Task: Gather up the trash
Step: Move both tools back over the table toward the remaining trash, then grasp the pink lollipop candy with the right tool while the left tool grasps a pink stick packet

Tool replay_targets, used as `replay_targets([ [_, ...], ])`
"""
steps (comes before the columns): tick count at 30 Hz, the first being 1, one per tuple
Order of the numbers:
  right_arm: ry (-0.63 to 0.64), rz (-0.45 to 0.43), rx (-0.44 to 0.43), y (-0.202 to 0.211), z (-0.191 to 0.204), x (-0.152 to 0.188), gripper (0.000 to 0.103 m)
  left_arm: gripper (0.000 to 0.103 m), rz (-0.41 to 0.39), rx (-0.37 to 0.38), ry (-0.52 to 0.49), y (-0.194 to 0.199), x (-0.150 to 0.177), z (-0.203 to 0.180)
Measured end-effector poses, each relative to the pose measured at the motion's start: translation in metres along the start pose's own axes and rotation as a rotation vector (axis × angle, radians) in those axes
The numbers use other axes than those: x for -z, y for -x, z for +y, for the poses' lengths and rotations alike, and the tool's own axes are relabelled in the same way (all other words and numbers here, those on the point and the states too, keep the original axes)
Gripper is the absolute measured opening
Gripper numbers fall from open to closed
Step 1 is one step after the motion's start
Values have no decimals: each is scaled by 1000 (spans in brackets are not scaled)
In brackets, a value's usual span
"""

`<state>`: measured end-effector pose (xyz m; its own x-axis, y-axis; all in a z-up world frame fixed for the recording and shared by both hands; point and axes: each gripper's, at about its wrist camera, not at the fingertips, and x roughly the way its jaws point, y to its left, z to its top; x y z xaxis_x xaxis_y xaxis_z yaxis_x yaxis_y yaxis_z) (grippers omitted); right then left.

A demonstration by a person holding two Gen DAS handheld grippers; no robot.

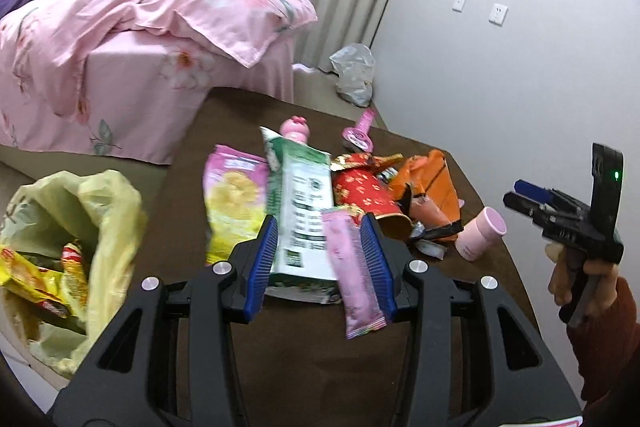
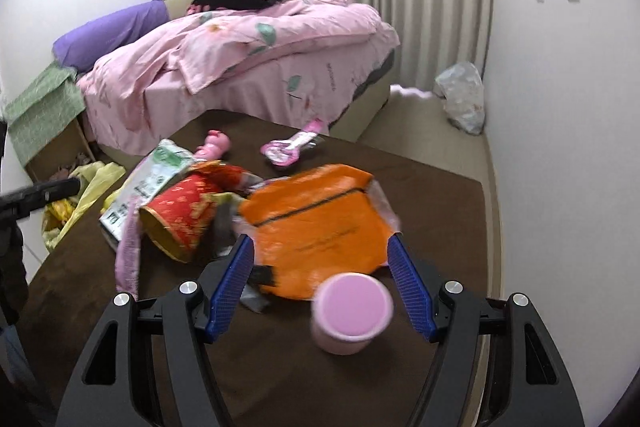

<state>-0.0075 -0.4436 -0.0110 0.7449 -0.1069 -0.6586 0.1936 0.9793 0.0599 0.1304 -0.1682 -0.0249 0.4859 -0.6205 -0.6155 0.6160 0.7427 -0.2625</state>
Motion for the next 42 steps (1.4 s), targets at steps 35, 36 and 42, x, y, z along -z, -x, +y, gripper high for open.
replay_targets([
  [35, -90, 159, -11, -200, 67, -98, 48, 41, -19, -71, 80, 14, 35, 64],
  [36, -81, 138, -7, -189, 69, -101, 48, 41, -14, -66, 80, 14, 36, 62],
  [42, -44, 34, -82, -107, 75, -89, 48, 41, 7, -35, 60, 9, 39, 45],
])
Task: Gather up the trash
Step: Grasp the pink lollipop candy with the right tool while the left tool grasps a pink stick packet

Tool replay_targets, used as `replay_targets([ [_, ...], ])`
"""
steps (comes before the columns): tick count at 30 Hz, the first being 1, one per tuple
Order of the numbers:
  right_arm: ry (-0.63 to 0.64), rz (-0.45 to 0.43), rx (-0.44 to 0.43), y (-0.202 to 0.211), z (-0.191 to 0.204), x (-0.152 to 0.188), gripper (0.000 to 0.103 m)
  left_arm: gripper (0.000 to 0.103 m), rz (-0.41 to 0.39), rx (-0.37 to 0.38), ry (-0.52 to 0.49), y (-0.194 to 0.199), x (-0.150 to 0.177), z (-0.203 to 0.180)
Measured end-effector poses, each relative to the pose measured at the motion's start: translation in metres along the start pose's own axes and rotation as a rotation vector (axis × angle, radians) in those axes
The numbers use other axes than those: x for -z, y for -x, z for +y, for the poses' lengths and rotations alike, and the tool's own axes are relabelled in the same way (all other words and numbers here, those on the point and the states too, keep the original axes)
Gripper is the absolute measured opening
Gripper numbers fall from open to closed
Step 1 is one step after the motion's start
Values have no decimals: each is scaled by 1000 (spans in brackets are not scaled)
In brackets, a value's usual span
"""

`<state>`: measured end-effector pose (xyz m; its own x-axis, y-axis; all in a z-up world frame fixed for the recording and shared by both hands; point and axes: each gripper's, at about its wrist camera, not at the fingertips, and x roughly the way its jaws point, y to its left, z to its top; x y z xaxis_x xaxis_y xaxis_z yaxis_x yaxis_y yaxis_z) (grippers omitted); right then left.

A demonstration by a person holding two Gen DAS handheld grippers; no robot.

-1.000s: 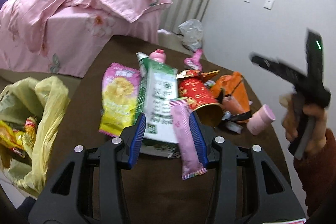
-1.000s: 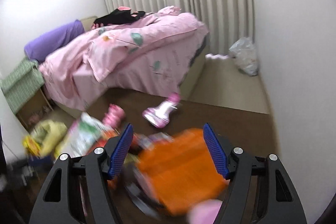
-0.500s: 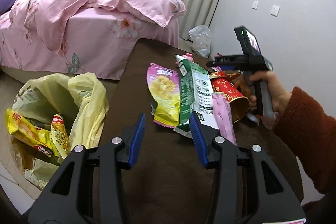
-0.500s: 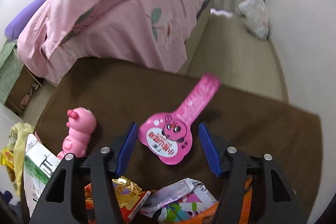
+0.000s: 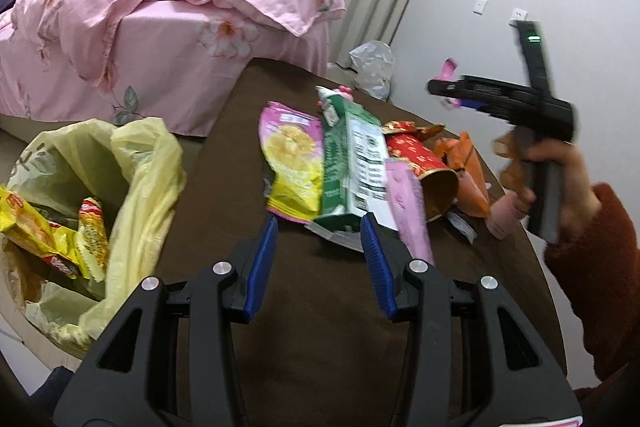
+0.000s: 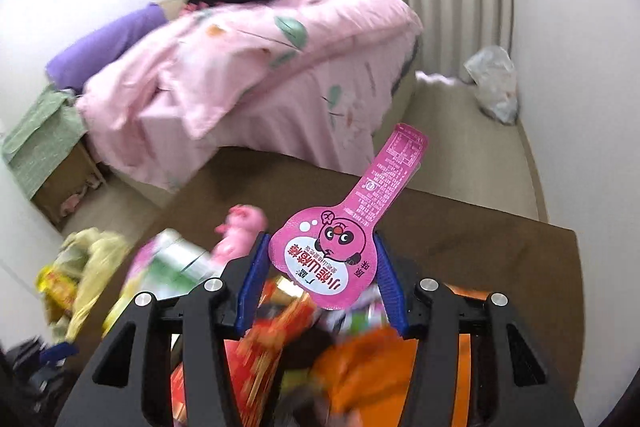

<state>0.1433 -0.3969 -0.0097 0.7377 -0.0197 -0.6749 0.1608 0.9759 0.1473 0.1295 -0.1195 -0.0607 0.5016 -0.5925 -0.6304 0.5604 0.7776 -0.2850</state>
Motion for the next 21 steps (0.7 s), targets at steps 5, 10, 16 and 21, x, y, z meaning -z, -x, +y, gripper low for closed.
replay_targets([
  [5, 52, -34, -30, 64, 3, 38, 48, 41, 26, 34, -4, -8, -5, -18],
  [10, 46, -59, -26, 104, -4, 76, 48, 41, 50, 114, -11, -22, -24, -38],
  [16, 21, -67, -21, 126, -11, 120, 48, 41, 123, 116, 3, -61, -40, -48],
  [21, 24, -67, -37, 130, -11, 139, 48, 41, 175, 97, 20, -78, -43, -46],
])
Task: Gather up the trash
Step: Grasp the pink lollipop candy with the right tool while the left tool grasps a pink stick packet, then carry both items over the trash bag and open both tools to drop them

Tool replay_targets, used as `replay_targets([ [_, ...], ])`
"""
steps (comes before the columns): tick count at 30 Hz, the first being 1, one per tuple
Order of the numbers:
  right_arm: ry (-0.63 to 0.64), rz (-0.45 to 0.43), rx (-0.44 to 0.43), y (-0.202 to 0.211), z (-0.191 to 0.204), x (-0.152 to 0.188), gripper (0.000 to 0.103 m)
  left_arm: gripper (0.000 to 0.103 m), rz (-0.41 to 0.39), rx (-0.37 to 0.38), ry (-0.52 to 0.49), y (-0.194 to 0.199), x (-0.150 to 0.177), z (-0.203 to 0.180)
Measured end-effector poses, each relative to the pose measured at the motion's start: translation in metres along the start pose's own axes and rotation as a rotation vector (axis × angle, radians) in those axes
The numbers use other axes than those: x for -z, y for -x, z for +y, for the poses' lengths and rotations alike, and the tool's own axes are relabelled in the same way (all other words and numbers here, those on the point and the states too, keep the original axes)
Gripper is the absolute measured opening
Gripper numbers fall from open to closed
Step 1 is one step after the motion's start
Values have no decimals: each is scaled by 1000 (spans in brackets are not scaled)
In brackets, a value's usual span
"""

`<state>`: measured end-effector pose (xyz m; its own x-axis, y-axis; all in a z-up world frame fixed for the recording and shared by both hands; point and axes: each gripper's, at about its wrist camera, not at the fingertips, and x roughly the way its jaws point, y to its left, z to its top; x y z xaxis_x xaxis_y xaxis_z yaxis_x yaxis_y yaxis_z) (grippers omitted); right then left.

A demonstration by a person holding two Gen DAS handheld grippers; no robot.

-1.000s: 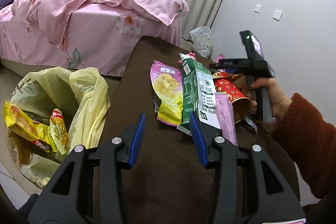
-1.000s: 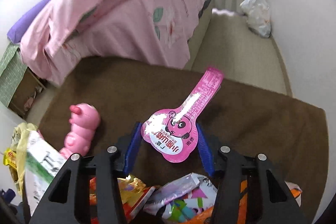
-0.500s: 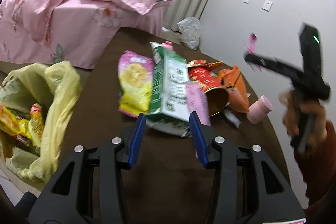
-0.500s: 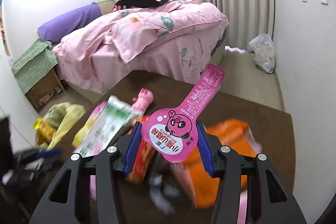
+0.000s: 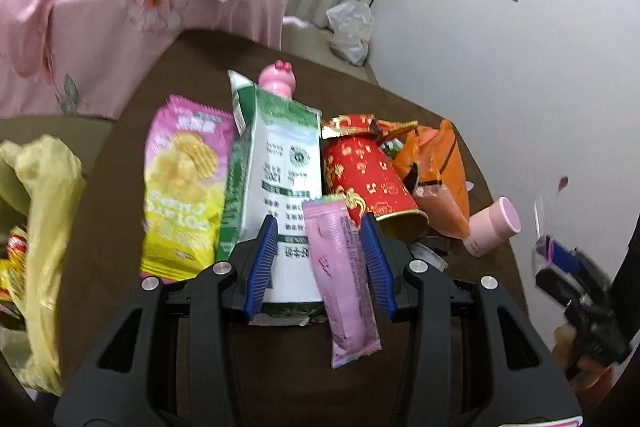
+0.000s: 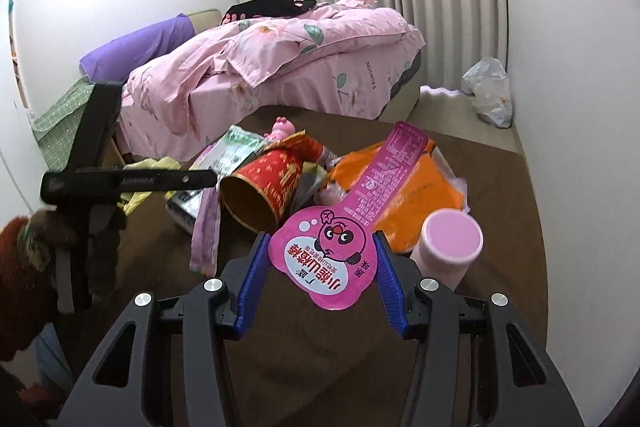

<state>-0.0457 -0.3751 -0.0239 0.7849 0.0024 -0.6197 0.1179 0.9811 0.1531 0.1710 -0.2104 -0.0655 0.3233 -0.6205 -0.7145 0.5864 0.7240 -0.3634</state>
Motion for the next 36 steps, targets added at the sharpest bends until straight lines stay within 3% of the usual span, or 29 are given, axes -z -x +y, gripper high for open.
replay_targets([
  [4, -7, 14, 4, -2, -2, 10, 48, 41, 46, 42, -12, -2, 7, -9],
  [7, -20, 24, -9, -4, -3, 15, 48, 23, 54, 24, -28, -2, 10, -14],
  [9, -14, 33, -24, -4, -1, 16, 48, 21, 45, 5, -22, 3, 9, -15],
  [15, 34, 27, -32, 0, 11, 19, 48, 19, -32, -23, -57, 34, 12, -24],
  [24, 87, -13, -76, 9, 36, 8, 48, 20, -219, -148, -134, 107, 27, -33],
  [29, 142, -32, -116, 12, 65, -3, 48, 20, -271, -186, -130, 141, 35, -20],
  [36, 245, -51, -174, 8, 116, -22, 48, 20, -369, -265, -48, 194, 49, 27],
])
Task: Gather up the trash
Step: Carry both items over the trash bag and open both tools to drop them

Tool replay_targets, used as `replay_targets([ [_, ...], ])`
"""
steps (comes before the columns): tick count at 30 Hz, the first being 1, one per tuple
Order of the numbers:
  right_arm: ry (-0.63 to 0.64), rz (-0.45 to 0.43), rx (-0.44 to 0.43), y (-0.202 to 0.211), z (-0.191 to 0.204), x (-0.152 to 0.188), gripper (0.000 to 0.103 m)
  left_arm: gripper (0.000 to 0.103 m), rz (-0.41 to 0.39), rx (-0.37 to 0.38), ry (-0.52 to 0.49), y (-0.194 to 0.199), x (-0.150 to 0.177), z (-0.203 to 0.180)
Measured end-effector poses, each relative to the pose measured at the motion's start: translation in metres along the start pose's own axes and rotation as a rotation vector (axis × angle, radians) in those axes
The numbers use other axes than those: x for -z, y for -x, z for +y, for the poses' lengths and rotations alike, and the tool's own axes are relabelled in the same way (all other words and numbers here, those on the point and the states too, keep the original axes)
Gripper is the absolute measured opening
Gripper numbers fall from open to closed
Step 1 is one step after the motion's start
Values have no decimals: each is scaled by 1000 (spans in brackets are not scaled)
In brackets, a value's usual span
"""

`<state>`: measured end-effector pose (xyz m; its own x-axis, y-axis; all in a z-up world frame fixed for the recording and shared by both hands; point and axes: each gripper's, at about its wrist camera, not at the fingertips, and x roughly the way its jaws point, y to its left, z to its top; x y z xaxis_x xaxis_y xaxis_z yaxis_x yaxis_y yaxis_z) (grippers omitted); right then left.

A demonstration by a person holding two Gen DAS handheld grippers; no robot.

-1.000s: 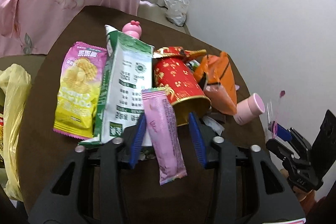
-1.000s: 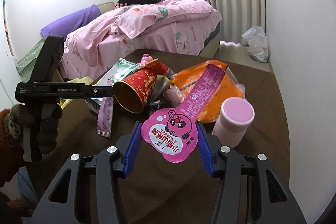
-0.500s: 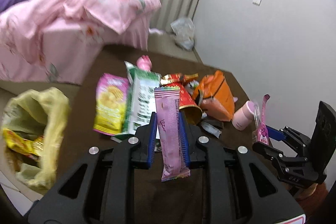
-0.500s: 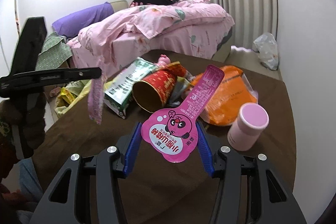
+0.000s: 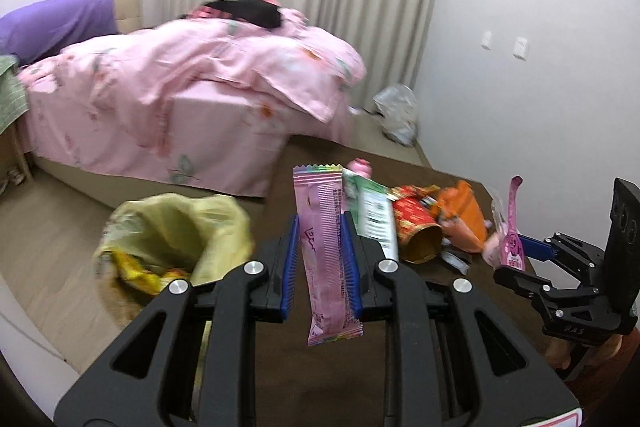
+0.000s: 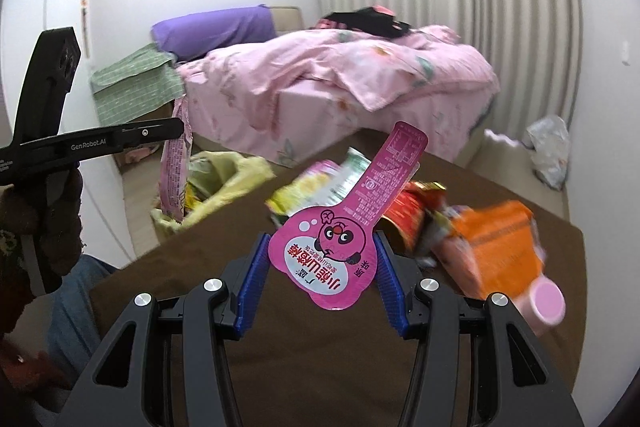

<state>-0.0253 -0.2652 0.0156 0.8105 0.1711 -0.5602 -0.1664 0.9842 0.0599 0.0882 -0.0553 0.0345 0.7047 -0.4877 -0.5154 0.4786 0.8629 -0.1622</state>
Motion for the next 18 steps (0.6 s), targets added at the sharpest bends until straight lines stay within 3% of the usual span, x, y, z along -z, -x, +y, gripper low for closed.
replay_targets([
  [12, 233, -45, -125, -63, 86, -64, 48, 20, -98, -199, 213, 31, 7, 137],
  [18, 229, 6, -209, -118, 106, -89, 48, 20, -100, -199, 326, 13, 13, 190],
])
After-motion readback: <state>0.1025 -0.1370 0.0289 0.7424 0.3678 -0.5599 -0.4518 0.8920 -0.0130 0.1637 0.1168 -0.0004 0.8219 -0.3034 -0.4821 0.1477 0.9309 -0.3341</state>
